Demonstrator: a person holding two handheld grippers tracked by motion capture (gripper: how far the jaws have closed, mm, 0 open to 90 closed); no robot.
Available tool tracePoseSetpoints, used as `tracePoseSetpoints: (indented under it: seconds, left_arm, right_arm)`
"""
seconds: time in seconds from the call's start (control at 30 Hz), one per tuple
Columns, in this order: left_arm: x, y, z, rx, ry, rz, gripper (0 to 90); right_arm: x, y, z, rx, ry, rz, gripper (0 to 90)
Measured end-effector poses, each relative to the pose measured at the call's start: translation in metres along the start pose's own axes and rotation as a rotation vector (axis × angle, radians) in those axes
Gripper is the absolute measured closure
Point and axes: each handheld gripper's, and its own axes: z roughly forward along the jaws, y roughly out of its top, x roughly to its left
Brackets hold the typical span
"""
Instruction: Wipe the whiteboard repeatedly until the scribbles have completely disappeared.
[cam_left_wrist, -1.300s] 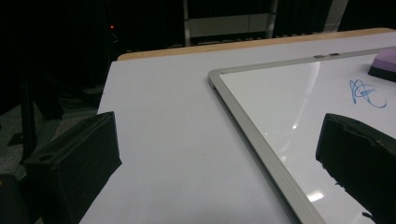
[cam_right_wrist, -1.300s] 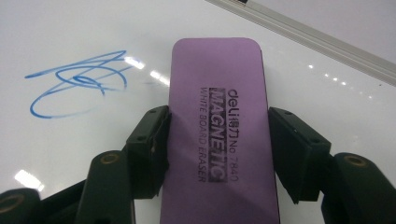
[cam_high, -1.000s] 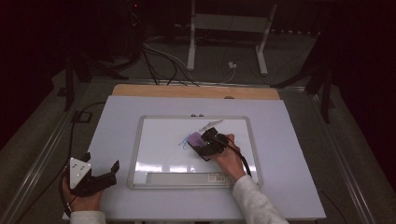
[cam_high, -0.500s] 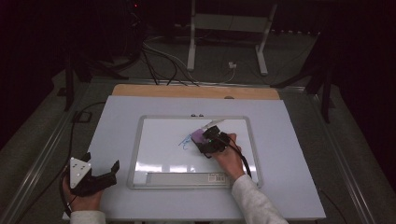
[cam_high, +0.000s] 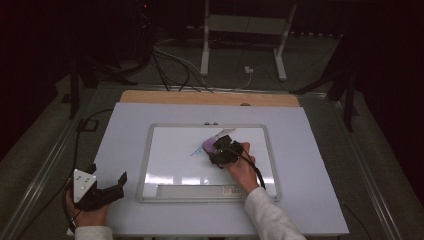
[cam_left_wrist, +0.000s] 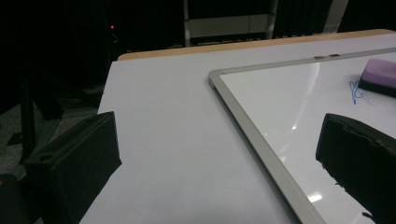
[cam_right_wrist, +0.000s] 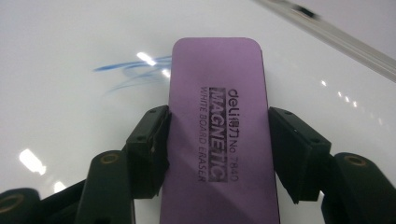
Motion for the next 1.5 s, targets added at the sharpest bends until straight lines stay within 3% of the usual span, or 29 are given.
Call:
tracePoseSetpoints:
  seconds: [0.03, 0.1, 0.13, 0.2, 0.33, 0.4, 0.47, 0.6, 0.67, 0.73, 0.9, 0.97, 1.03, 1.1, 1.17, 1.27, 1.3, 1.37, 1.5]
  left_arm:
    - [0.0, 0.0, 0.0, 0.001, 0.0, 0.001, 0.5]
    - [0.0, 0.0, 0.001, 0.004, -0.001, 0.003, 0.5]
    - [-0.001, 0.0, 0.001, 0.004, -0.002, 0.003, 0.5]
    - [-0.001, 0.0, 0.001, 0.003, -0.001, 0.007, 0.5]
    - [-0.001, 0.0, 0.0, 0.002, 0.0, 0.003, 0.5]
    - [0.0, 0.0, 0.0, 0.001, 0.0, 0.001, 0.5]
    - [0.0, 0.0, 0.0, -0.003, 0.001, -0.002, 0.5]
    - [0.0, 0.0, 0.0, -0.002, 0.001, -0.004, 0.5]
    - [0.0, 0.0, 0.001, 0.002, 0.0, 0.001, 0.5]
    - [-0.001, 0.0, 0.001, 0.001, -0.002, 0.003, 0.5]
    - [-0.001, 0.0, 0.001, 0.004, -0.001, 0.006, 0.5]
    - [-0.001, 0.0, 0.001, 0.003, -0.001, 0.005, 0.5]
    - [0.0, 0.0, 0.0, 0.002, -0.001, 0.004, 0.5]
    - [0.0, 0.0, 0.0, -0.001, 0.0, -0.001, 0.5]
    - [0.0, 0.0, -0.001, -0.003, 0.001, -0.003, 0.5]
    - [0.001, 0.0, 0.0, -0.002, 0.001, -0.003, 0.5]
    - [0.001, 0.0, 0.0, 0.001, -0.001, 0.0, 0.5]
    - [0.0, 0.0, 0.001, 0.002, -0.001, 0.003, 0.5]
    - [-0.001, 0.0, 0.001, 0.001, -0.002, 0.005, 0.5]
  right_arm:
    - [-0.002, 0.0, 0.0, 0.002, 0.005, 0.024, 41.0]
    - [0.002, 0.0, 0.0, 0.0, -0.012, 0.004, 41.0]
    - [0.006, 0.0, 0.0, 0.0, 0.015, -0.011, 41.0]
    - [0.016, 0.0, 0.0, -0.004, 0.119, -0.049, 40.9]
    - [0.038, 0.001, -0.002, 0.006, 0.198, -0.148, 41.0]
    - [0.041, 0.004, -0.002, 0.017, 0.182, -0.164, 41.0]
    - [0.038, 0.006, -0.001, 0.011, 0.117, -0.151, 41.0]
    - [0.015, 0.008, 0.005, 0.003, 0.002, -0.048, 41.0]
    - [0.008, 0.008, 0.007, 0.002, -0.018, 0.021, 41.0]
    - [0.012, 0.009, 0.006, 0.001, -0.043, 0.001, 41.0]
    - [0.035, 0.01, 0.006, 0.006, 0.126, -0.069, 40.9]
    - [0.045, 0.011, 0.006, 0.008, 0.163, -0.117, 40.9]
    - [0.049, 0.013, 0.006, 0.01, 0.159, -0.135, 40.9]
    - [0.045, 0.015, 0.008, 0.006, 0.113, -0.117, 40.9]
    - [0.035, 0.016, 0.01, 0.006, 0.042, -0.078, 40.9]
    - [0.021, 0.016, 0.012, 0.011, -0.011, -0.011, 40.9]
    - [0.018, 0.016, 0.012, 0.011, -0.001, 0.008, 40.9]
    - [0.022, 0.016, 0.011, 0.012, -0.003, -0.007, 40.9]
    - [0.04, 0.017, 0.011, 0.012, 0.108, -0.077, 40.9]
